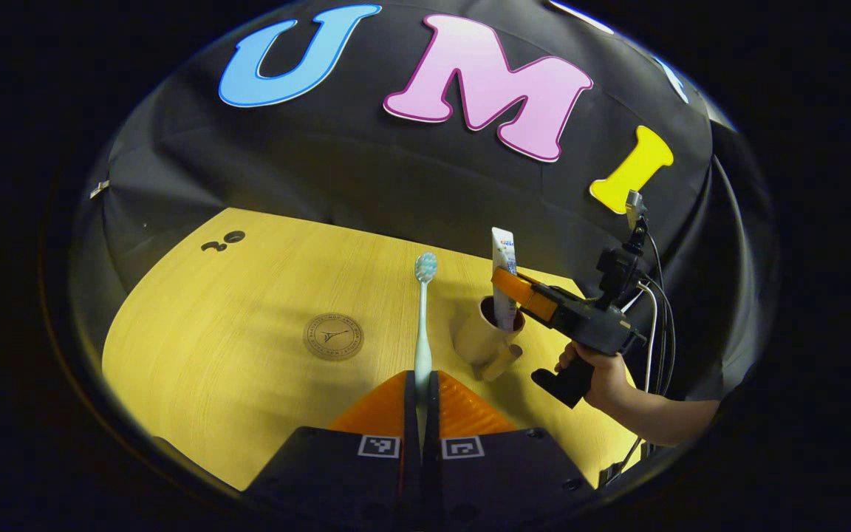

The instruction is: Put the toothbrush and toothpaste on the desktop into the cup, then pick up the cup and place it on the coaster on the desktop.

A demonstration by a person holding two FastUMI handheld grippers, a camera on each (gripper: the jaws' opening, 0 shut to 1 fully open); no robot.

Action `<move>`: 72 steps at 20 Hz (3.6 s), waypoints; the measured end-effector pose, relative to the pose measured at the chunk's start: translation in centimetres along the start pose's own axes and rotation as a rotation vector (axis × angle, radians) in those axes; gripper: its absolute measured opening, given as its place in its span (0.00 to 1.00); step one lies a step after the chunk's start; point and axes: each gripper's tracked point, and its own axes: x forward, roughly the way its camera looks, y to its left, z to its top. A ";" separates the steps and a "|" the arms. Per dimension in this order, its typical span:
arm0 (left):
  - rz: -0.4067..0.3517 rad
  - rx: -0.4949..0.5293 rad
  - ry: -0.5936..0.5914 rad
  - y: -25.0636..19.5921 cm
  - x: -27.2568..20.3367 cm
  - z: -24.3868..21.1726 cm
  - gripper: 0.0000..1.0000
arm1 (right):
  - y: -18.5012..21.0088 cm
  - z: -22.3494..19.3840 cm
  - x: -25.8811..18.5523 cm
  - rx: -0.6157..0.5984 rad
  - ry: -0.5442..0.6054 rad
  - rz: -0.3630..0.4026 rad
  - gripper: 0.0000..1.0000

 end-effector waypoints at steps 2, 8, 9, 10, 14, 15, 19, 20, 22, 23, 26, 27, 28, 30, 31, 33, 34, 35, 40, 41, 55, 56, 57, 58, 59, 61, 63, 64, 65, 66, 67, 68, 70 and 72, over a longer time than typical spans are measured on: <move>-0.005 -0.001 -0.003 -0.4 0.2 0.0 0.07 | 0.2 -0.4 -0.2 -0.003 -0.004 0.007 0.19; -0.014 -0.004 -0.022 -1.7 0.2 0.2 0.06 | 1.0 -1.6 -1.0 0.004 0.017 0.031 0.36; -0.016 -0.003 -0.025 -1.9 0.1 0.1 0.06 | 0.8 -1.8 -1.3 0.007 0.026 0.030 0.43; -0.019 -0.005 -0.034 -2.1 0.2 0.3 0.07 | 0.6 -1.8 -1.6 0.012 0.030 0.024 0.68; -0.045 -0.014 -0.086 -3.2 0.7 1.9 0.06 | -0.8 -0.7 -4.2 0.023 0.018 -0.006 0.93; -0.057 -0.015 -0.099 -3.6 0.8 2.3 0.06 | -1.3 -0.4 -4.8 0.019 0.017 -0.017 0.96; -0.102 0.019 -0.181 -5.6 2.4 5.4 0.06 | -3.6 0.4 -7.1 0.035 0.022 -0.077 0.89; -0.121 0.031 -0.202 -6.3 2.9 6.2 0.06 | -4.1 0.6 -7.6 0.040 0.021 -0.093 0.98; -0.156 0.047 -0.246 -7.6 3.9 7.8 0.06 | -5.0 0.8 -8.7 0.052 0.027 -0.116 0.98; -0.179 0.050 -0.267 -8.4 4.5 8.5 0.06 | -5.5 0.8 -9.3 0.062 0.031 -0.131 0.98; -0.252 0.054 -0.338 -10.3 6.5 10.5 0.06 | -6.6 0.8 -10.8 0.084 0.035 -0.167 0.98; -0.266 0.059 -0.354 -10.8 7.2 10.8 0.06 | -7.1 0.7 -11.3 0.080 0.037 -0.185 0.98; -0.279 0.063 -0.367 -11.1 8.1 11.1 0.11 | -7.5 0.5 -11.7 0.076 0.039 -0.202 0.98; -0.312 0.061 -0.389 -12.0 9.7 11.5 0.06 | -8.3 0.1 -12.5 0.081 0.050 -0.230 0.98; -0.329 0.058 -0.404 -12.3 10.6 11.7 0.06 | -8.5 0.0 -12.9 0.088 0.053 -0.241 0.98; -0.348 0.063 -0.437 -12.9 12.1 12.2 0.06 | -9.0 -0.4 -13.6 0.095 0.067 -0.251 0.98; -0.349 0.073 -0.455 -13.1 12.8 12.3 0.06 | -9.2 -0.3 -13.9 0.093 0.065 -0.253 0.98; -0.351 0.079 -0.469 -13.3 13.6 12.3 0.06 | -9.5 -0.1 -14.3 0.084 0.059 -0.261 0.98; -0.375 0.126 -0.492 -14.6 16.2 10.2 0.07 | -10.8 -0.4 -15.3 0.070 0.063 -0.291 0.98; -0.375 0.134 -0.488 -14.7 16.6 9.6 0.07 | -11.1 -0.8 -15.4 0.068 0.067 -0.296 0.98; -0.328 0.208 -0.501 -14.6 16.7 7.1 0.40 | -11.0 -2.9 -16.3 0.077 0.119 -0.301 0.98; -0.324 0.211 -0.501 -14.6 16.3 7.0 0.63 | -11.0 -2.9 -16.3 0.080 0.119 -0.303 0.98; -0.316 0.212 -0.506 -14.3 15.9 7.2 0.67 | -11.0 -2.8 -16.3 0.081 0.121 -0.306 0.98; -0.305 0.210 -0.508 -14.0 15.3 7.3 0.71 | -10.9 -2.8 -16.2 0.085 0.124 -0.306 0.98; -0.296 0.207 -0.509 -13.6 14.6 7.4 0.78 | -10.7 -2.8 -16.2 0.091 0.128 -0.305 0.98; -0.264 0.196 -0.498 -12.4 13.6 7.2 0.92 | -10.3 -2.6 -16.1 0.103 0.133 -0.305 0.98; -0.197 0.193 -0.476 -10.5 12.9 6.9 0.96 | -9.8 -2.2 -15.9 0.114 0.132 -0.300 0.98; -0.169 0.195 -0.466 -9.5 12.3 6.7 0.97 | -9.5 -1.8 -15.8 0.117 0.128 -0.296 0.98; -0.144 0.191 -0.458 -8.6 11.7 6.4 0.98 | -9.2 -1.3 -15.6 0.116 0.125 -0.294 0.98; -0.123 0.185 -0.448 -7.7 11.0 6.2 0.98 | -8.9 -1.1 -15.3 0.113 0.126 -0.293 0.98; -0.106 0.175 -0.437 -6.8 10.3 5.8 0.98 | -8.6 -0.7 -15.2 0.111 0.126 -0.291 0.98; -0.093 0.165 -0.426 -5.9 9.5 5.4 0.98 | -8.2 -0.3 -14.9 0.113 0.125 -0.286 0.98; -0.061 0.153 -0.403 -4.0 8.1 4.7 0.98 | -7.2 0.3 -14.3 0.131 0.136 -0.276 0.98; -0.022 0.152 -0.386 -2.0 6.7 4.0 0.97 | -6.7 0.2 -13.7 0.142 0.179 -0.283 0.98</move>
